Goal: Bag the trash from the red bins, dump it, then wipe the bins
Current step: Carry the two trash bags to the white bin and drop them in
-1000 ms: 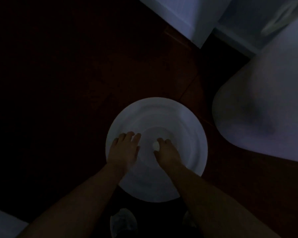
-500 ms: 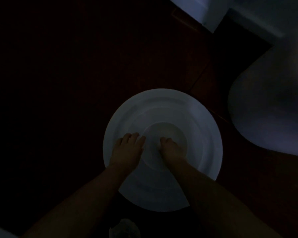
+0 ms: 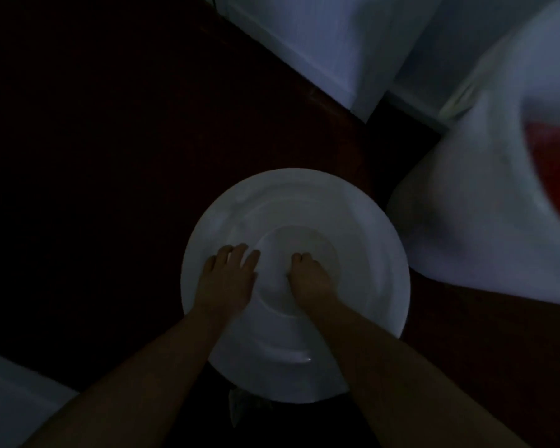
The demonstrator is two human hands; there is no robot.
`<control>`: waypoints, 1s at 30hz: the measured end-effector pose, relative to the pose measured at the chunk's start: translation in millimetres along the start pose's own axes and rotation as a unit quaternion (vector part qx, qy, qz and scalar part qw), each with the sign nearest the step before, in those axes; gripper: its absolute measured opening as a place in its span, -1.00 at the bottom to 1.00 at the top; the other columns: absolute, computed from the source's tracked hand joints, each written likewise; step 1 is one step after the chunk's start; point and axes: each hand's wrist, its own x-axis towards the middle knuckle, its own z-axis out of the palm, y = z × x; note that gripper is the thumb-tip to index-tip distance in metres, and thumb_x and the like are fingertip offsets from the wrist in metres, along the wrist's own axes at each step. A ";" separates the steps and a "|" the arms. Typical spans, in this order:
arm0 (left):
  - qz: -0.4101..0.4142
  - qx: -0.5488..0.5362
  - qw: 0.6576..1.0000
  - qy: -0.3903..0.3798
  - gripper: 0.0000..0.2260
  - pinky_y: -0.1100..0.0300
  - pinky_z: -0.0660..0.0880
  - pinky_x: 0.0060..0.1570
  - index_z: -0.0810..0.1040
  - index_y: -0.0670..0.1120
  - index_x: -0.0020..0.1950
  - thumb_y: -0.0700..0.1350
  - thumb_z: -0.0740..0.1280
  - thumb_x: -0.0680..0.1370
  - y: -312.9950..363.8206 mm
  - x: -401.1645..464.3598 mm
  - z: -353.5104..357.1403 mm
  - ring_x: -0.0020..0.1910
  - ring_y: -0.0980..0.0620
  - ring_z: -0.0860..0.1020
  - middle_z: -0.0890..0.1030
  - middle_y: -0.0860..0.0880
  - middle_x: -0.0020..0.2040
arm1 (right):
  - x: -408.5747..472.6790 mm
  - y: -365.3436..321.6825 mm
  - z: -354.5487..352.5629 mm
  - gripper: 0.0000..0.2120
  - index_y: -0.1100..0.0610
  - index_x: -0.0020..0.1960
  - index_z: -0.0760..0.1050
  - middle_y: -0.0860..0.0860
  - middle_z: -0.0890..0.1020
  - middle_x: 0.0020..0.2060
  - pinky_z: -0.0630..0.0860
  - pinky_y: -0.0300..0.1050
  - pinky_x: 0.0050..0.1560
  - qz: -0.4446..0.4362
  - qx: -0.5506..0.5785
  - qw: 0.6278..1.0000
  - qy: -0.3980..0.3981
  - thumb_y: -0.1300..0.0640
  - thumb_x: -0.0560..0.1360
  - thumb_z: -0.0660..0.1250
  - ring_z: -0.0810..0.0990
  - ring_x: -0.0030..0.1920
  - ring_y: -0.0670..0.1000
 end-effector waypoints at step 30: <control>0.203 0.082 0.970 0.105 -0.63 -0.11 0.46 0.14 0.51 -0.05 0.33 0.05 0.30 0.56 345.3 97.9 -397.5 0.26 -0.23 0.48 0.53 -0.14 0.29 | -244.9 252.3 -423.3 -0.72 0.26 0.28 0.36 0.20 0.47 0.18 0.52 0.06 0.21 0.186 0.175 0.943 0.212 0.19 0.62 0.27 0.57 0.21 0.22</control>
